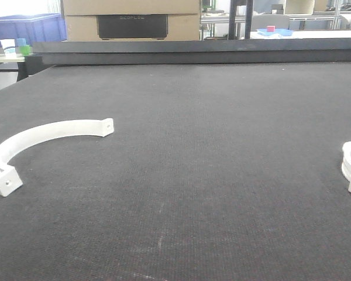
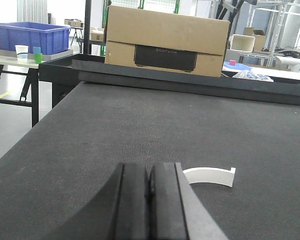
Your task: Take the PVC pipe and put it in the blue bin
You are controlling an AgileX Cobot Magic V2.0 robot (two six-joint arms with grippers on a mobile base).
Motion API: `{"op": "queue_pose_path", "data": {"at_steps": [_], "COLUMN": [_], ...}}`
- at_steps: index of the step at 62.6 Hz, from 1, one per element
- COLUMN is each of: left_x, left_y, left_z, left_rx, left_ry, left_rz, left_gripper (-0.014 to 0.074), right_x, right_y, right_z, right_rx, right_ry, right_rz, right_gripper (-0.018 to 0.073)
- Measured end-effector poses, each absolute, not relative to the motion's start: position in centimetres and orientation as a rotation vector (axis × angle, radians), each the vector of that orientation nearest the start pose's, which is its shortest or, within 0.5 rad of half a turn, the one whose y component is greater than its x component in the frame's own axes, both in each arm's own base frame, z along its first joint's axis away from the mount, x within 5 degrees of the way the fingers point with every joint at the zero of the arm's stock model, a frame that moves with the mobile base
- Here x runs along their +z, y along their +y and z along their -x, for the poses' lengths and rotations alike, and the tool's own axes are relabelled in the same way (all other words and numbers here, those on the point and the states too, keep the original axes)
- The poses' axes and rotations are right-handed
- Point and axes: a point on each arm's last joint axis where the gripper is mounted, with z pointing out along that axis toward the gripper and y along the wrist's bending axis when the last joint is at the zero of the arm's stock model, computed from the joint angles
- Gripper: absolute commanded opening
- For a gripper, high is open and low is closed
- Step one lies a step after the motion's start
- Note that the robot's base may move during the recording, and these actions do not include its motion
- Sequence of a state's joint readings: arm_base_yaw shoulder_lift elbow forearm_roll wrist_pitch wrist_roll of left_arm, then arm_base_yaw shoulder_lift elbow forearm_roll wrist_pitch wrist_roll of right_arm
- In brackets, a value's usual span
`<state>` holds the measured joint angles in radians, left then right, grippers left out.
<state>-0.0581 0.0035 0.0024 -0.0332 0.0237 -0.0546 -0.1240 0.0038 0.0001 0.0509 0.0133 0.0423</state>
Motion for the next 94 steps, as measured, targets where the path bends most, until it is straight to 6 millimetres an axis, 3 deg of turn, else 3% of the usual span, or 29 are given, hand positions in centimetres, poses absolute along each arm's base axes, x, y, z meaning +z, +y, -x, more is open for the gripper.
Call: {"op": "queue_pose_path", "data": {"at_steps": [83, 88, 94], "left_x": [21.1, 22.1, 24.4], "left_y": [-0.3, -0.3, -0.3], "left_z": [-5.6, -5.4, -4.7], "left_rx": [-0.118, -0.118, -0.116], "left_ry": [1.521, 1.544, 1.539], "left_rz": [0.022, 0.02, 0.014], "left_gripper": [-0.0111, -0.0111, -0.0111], "right_x": [21.7, 21.9, 23.8], "right_y": [-0.7, -0.7, -0.6], "right_z": [-5.6, -5.5, -5.1], "right_rx": [-0.027, -0.027, -0.025], "right_ry": [1.429, 1.432, 1.404], "right_rz": [-0.158, -0.158, -0.153], "right_gripper": [-0.0169, -0.0169, -0.0169]}}
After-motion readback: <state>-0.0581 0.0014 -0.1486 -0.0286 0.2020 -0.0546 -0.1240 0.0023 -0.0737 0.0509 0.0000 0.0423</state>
